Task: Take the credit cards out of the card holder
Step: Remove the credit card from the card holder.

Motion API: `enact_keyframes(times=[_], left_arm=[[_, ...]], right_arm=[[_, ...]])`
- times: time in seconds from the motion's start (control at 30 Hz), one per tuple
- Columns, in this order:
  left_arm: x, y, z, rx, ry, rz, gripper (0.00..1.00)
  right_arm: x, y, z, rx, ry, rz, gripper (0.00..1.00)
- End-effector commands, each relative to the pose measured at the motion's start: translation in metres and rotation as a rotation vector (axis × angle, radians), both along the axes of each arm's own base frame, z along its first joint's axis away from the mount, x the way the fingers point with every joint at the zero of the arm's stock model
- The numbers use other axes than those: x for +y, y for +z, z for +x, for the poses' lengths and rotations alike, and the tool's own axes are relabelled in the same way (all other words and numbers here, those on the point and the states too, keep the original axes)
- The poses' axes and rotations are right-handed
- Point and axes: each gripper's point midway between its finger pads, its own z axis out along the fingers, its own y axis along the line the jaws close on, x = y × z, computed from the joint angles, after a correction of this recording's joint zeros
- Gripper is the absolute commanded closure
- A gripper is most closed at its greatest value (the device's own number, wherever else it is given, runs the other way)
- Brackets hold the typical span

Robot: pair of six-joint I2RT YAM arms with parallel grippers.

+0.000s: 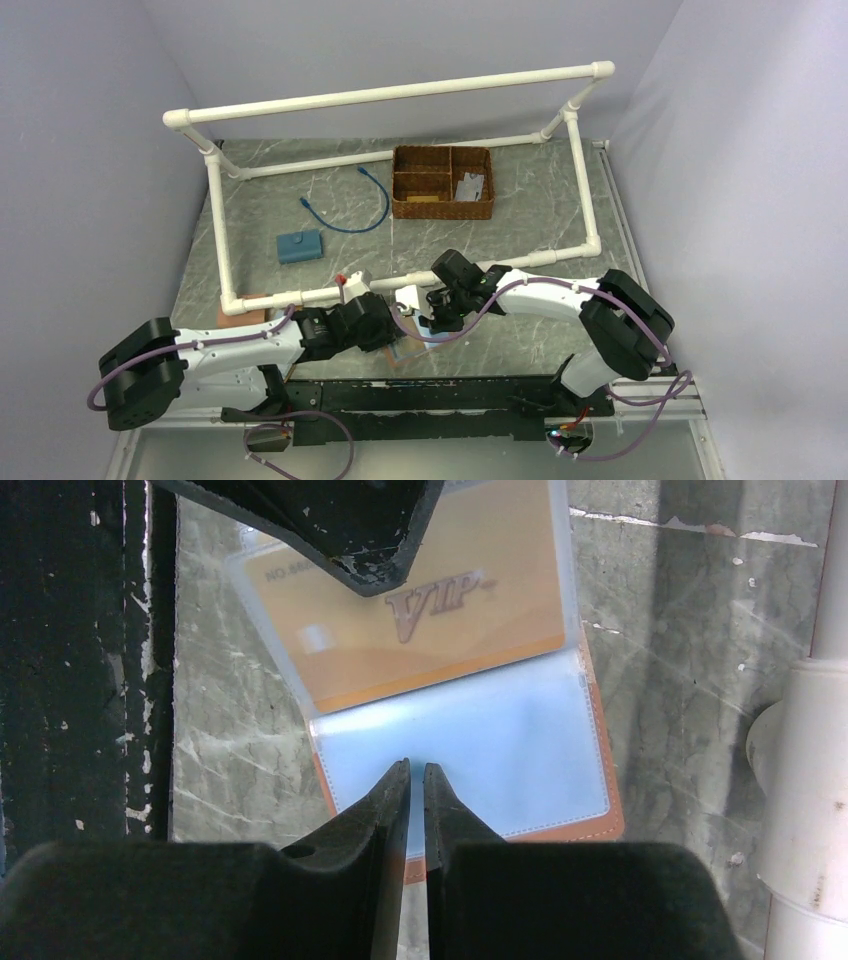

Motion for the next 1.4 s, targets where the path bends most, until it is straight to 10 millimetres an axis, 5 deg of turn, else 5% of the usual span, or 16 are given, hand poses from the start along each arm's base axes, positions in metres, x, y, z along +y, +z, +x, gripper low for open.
enact_keyframes(times=[0.0,0.43,1.2,1.37], left_arm=[[-0.006,0.019,0.006,-0.05,-0.006,-0.051,0.55],[-0.005,0.027,0.003,-0.098,-0.04,-0.11,0.52],[-0.008,0.004,0.001,-0.021,-0.03,-0.049,0.47],[-0.003,0.004,0.0,-0.007,-0.012,-0.017,0.39]], right_arm=[[0.009,0.009,0.006,-0.025,0.019,0.019,0.88],[0.01,0.009,0.005,-0.025,0.02,0.017,0.88],[0.01,0.008,0.005,-0.025,0.021,0.012,0.88],[0.01,0.007,0.005,-0.025,0.02,0.008,0.88]])
